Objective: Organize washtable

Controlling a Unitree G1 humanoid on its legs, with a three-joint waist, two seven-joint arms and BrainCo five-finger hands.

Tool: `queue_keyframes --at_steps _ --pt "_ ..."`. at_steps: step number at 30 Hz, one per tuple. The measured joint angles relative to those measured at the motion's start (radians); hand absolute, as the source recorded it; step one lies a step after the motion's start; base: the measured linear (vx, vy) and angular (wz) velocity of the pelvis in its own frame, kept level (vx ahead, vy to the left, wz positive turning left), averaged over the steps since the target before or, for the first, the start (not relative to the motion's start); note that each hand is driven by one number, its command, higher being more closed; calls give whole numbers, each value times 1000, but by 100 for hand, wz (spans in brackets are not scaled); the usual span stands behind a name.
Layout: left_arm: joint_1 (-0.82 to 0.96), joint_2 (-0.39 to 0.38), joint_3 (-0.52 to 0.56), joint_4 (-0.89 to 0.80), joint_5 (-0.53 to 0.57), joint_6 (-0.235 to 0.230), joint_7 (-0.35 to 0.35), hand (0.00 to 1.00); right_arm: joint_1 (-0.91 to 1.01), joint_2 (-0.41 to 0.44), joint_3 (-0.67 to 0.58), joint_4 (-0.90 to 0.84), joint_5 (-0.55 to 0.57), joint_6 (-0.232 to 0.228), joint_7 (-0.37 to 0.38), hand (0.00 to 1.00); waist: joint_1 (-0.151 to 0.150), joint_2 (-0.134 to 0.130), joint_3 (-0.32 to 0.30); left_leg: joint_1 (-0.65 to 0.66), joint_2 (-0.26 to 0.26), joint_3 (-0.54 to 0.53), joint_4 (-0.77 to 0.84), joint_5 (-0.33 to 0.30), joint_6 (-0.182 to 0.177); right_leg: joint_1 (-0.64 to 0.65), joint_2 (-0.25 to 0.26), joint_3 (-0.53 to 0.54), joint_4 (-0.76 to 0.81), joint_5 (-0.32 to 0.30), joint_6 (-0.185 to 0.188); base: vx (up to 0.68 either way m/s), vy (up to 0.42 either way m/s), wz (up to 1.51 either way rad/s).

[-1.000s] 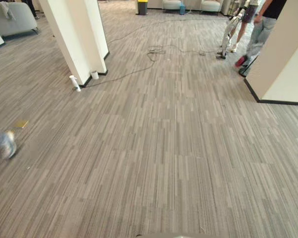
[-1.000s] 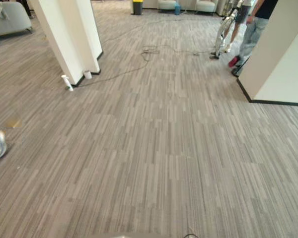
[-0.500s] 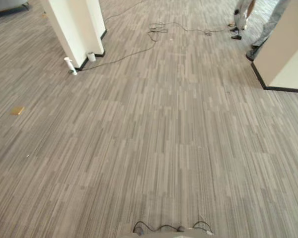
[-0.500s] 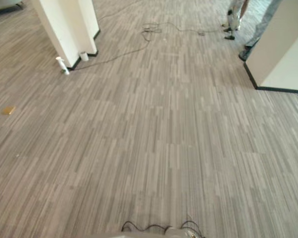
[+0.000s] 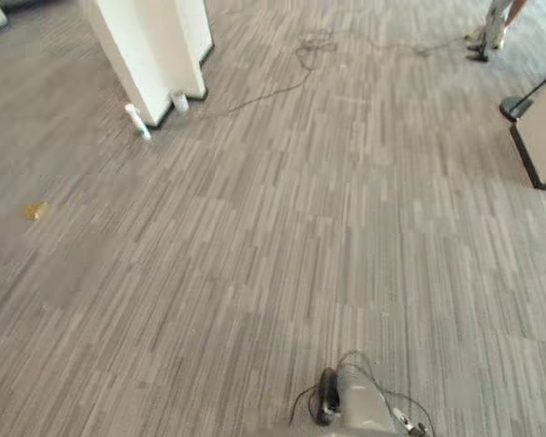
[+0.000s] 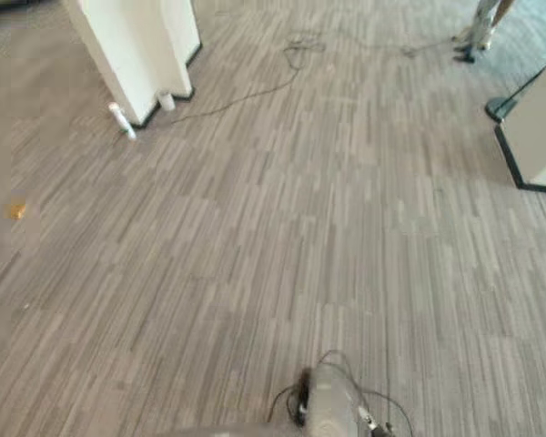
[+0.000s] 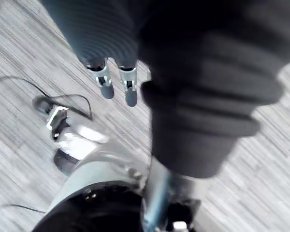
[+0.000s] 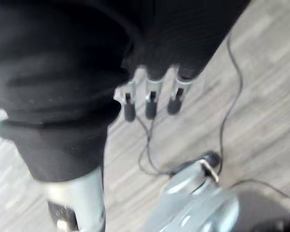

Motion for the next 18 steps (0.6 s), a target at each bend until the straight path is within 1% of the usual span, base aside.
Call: queue_keyframes --at_steps 1,2,3,4,5,6,7,8,9,10,11,12,13,14,15,16,17,18 --pt "-2 -19 11 -7 -8 -1 2 0 -7 -8 -2 -2 -1 1 -1 0 19 30 1 -41 31 -5 117 7 -13 29 34 7 -6 -12 -11 666 -207 -50" --pt "-18 -27 23 -15 -16 4 4 0 -24 -10 2 -10 -1 -2 -4 0 21 44 3 -150 76 4 301 -20 12 94 72 17 -38 -49 -12 544 -86 -48" --pt "-20 -28 29 -17 -22 3 -2 0 -35 -6 6 -14 -1 0 -7 0 21 37 7 -197 84 8 362 -40 19 128 80 22 -50 -64 -18 685 -81 -37" --pt "-9 -29 21 -46 -30 -10 -30 0 -43 -3 30 -14 -6 5 -17 0 30 19 15 -274 83 19 426 -90 23 218 87 40 -96 -85 -12 626 -52 -31" --pt "3 -29 4 -73 -45 -21 -38 0 -41 3 40 -12 -25 7 -20 0 48 7 12 -333 78 53 412 -140 11 300 82 55 -154 -94 1 603 -35 -33" --pt "5 -27 -7 -84 -56 -26 -43 0 -44 6 42 -10 -37 8 -21 0 59 3 11 -361 77 77 383 -163 8 336 76 64 -180 -100 10 558 9 -33" --pt "7 -35 -30 -100 -73 -33 -49 0 -65 11 39 1 -45 16 -21 0 76 -1 14 -415 75 120 286 -197 11 401 64 81 -220 -107 28 590 63 -28" --pt "10 -33 -35 -104 -75 -43 -53 0 -85 11 37 17 -64 23 -21 0 78 -4 14 -449 54 140 148 -207 10 462 43 88 -259 -118 54 610 95 -24" --pt "10 -32 -37 -104 -75 -46 -55 0 -92 12 36 17 -73 25 -21 0 78 -6 13 -460 35 143 66 -206 8 492 29 91 -277 -126 68 632 164 -22" --pt "10 -33 -39 -100 -85 -47 -55 0 -104 13 27 17 -82 25 -20 0 79 -10 11 -471 -13 127 -128 -191 -3 539 -1 100 -310 -145 99 622 240 -34" --pt "5 -31 -31 -90 -104 -45 -22 0 -116 16 16 19 -91 25 -18 0 82 -18 8 -483 -57 86 -279 -126 -9 572 -30 119 -334 -167 127 743 355 -56" --pt "1 -20 -21 -68 -114 -40 9 0 -120 20 1 26 -101 25 -18 0 94 -39 -7 -489 -90 67 -299 -46 1 580 -57 138 -346 -176 139 623 342 -58" --pt "-1 -12 -15 -49 -115 -38 27 0 -119 29 -4 33 -107 25 -18 0 103 -58 -18 -487 -114 66 -300 -31 52 578 -74 161 -345 -176 139 657 334 -46" --pt "-9 12 6 -30 -120 -31 44 0 -121 53 -12 54 -113 26 -18 0 102 -90 -47 -487 -129 100 -290 -58 89 546 -114 204 -303 -148 127 664 353 -39" --pt "-13 12 30 -29 -121 -28 47 0 -123 63 -14 64 -117 31 -16 0 103 -108 -48 -479 -131 115 -265 -82 112 517 -127 249 -240 -114 159 768 433 -48" --pt "-17 15 63 -29 -132 -27 47 0 -121 73 -16 67 -117 37 -13 0 105 -129 -49 -429 -137 139 -262 -115 126 485 -137 308 -117 -70 181 494 319 -52" --pt "-20 22 65 -24 -131 -26 51 0 -121 75 -22 65 -117 38 -7 0 104 -137 -48 -390 -145 149 -275 -123 136 456 -142 332 -21 -37 194 560 359 -52" --pt "-36 36 63 -5 -131 -22 58 0 -118 73 -39 62 -117 31 3 0 97 -141 -46 -298 -160 159 -315 -136 156 393 -146 371 184 37 228 416 262 -40"
